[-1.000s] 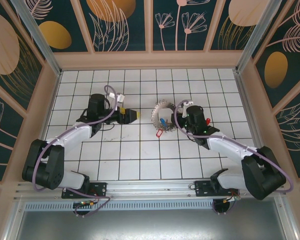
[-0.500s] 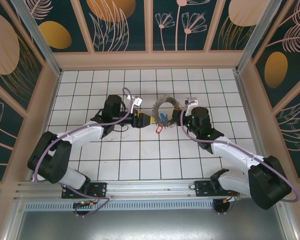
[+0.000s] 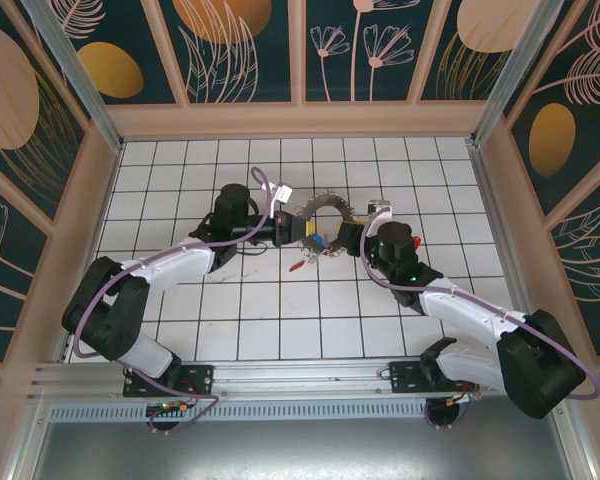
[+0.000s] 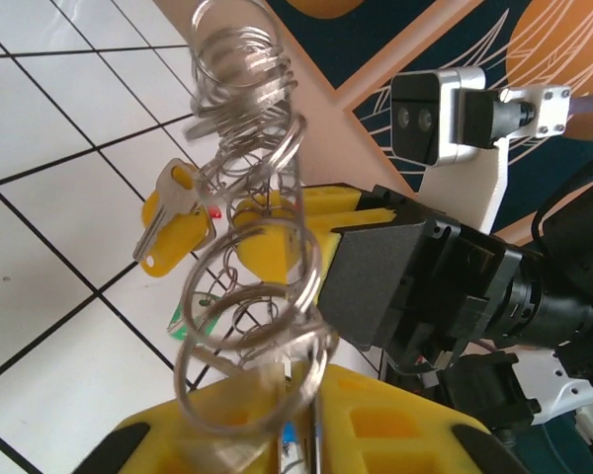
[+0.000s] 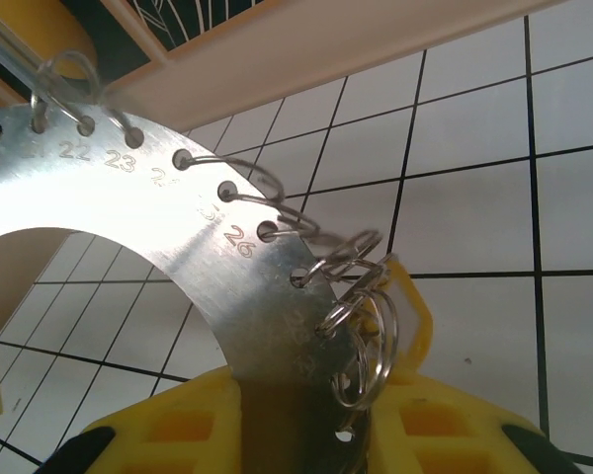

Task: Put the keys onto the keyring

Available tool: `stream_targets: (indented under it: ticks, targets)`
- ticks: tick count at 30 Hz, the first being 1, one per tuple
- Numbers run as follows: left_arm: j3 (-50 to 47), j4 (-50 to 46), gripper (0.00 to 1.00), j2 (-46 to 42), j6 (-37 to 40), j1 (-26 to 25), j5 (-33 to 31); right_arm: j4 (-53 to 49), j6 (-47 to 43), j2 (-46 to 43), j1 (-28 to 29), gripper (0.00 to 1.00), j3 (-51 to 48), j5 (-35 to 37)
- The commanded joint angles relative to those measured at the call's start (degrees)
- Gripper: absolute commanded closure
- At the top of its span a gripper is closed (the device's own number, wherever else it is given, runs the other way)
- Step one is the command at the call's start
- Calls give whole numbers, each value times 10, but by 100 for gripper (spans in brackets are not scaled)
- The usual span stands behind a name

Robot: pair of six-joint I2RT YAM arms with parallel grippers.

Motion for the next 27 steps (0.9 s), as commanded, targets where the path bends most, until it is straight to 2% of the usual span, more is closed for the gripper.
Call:
stream_targets:
  ticks: [1, 6, 11, 15, 17, 21, 23, 25, 27]
  targets:
    - [34, -64, 98, -5, 67, -1, -21, 52, 8, -15, 6, 73, -10, 0]
    - [57, -165, 100, -32, 165, -1, -81, 25, -30, -49, 6, 61, -27, 13]
    - [48, -199, 100, -66, 255, -1, -141, -31, -76, -98, 0, 50, -31, 20]
    - [32, -207, 100, -85, 345, -1, -159, -80, -96, -136, -14, 41, -25, -7]
    - [28, -218, 100, -90, 415, -1, -147, -106, -92, -147, -24, 39, -11, -38]
    - [23, -237, 100, -107, 522, -1, -169, -157, -67, -137, -30, 39, 50, -118]
    - [-1, -215, 100, -130, 596, 0, -186, -206, -46, -118, -55, 41, 96, -158]
    - [-33, -183, 100, -161, 666, -1, -195, -254, -38, -94, -76, 41, 149, -239]
    - [-58, -147, 100, -183, 703, 0, -226, -307, -9, -68, -110, 41, 193, -311]
